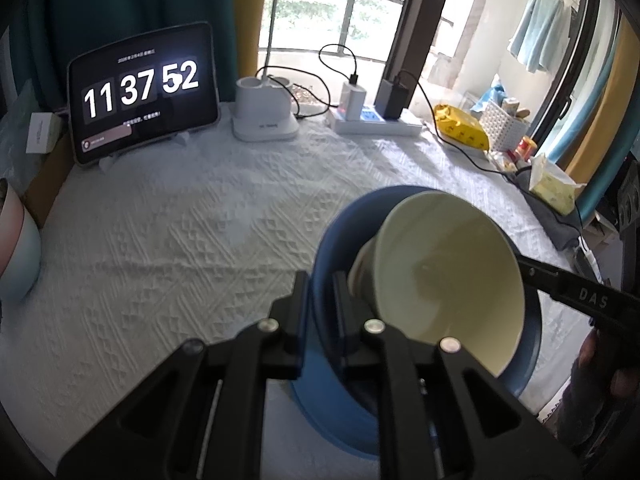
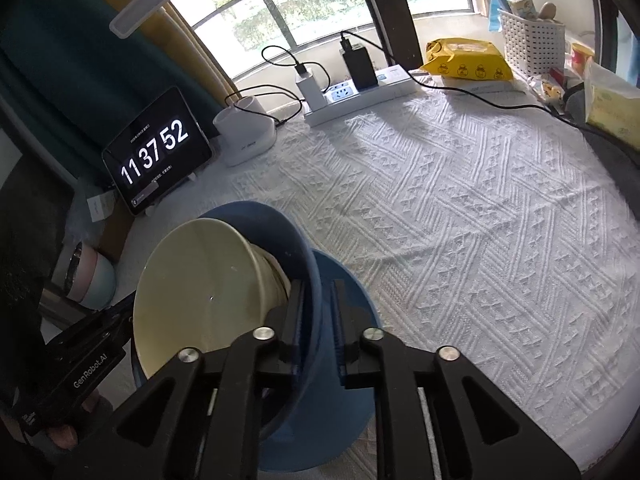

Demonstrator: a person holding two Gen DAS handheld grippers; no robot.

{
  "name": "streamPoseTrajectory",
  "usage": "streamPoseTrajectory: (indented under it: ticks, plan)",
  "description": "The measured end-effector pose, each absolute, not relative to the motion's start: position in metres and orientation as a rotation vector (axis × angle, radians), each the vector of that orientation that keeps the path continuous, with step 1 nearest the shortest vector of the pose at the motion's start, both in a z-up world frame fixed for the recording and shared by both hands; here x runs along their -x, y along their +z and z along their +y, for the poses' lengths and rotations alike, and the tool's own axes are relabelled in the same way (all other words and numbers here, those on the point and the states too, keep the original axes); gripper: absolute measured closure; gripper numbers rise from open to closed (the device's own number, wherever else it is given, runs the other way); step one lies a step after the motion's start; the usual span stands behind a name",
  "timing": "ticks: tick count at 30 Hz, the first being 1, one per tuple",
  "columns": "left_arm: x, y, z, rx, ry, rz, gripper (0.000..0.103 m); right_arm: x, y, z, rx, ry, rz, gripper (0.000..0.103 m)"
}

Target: Organize plates and bowls

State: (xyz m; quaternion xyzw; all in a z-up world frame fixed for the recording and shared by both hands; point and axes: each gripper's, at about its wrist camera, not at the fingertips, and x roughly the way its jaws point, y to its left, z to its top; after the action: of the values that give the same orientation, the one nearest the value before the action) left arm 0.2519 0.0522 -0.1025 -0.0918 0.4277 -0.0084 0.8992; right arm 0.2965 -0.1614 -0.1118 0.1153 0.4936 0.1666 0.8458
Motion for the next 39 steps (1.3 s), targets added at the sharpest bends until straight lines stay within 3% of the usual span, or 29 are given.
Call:
streamPoseTrajectory:
  ticks: [6,24,34,37,39]
  plan:
    - [-0.246,-0.098,0.05,0.18,-0.012,0.869,0.091,-0.293,-0.106,-0.165,-0.238,0.347,1.025,0.076]
    - [-0.222,-0.076,0.038,0.136,-0.018,0.784,0.09,-0.272,-0.086,-0.169,-0.198,0.334,0.969,0.073]
    - [-0.206,-0.062,0.033,0.114,-0.016,0.73,0.085,-0.252,-0.066,-0.171,-0.136,0.303,0.903,0.063]
    - [-0.2,-0.056,0.031,0.103,-0.013,0.704,0.076,-0.244,-0.058,-0.169,-0.103,0.292,0.87,0.059]
    - [-0.197,-0.051,0.03,0.103,-0.013,0.688,0.06,-0.238,-0.053,-0.168,-0.076,0.287,0.845,0.058]
